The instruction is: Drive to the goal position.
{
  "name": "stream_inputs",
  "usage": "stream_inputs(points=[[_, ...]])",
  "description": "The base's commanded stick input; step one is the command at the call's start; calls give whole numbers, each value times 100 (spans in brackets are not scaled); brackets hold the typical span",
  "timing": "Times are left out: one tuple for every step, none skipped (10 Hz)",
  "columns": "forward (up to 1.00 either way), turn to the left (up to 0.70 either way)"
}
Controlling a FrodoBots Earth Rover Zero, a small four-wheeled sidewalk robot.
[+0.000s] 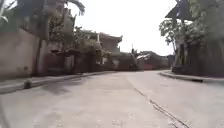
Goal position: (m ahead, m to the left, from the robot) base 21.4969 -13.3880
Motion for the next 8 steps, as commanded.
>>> stream_inputs(points=[[85, 0], [85, 0], [85, 0], [85, 0], [85, 0], [85, 0], [85, 0], [85, -24]])
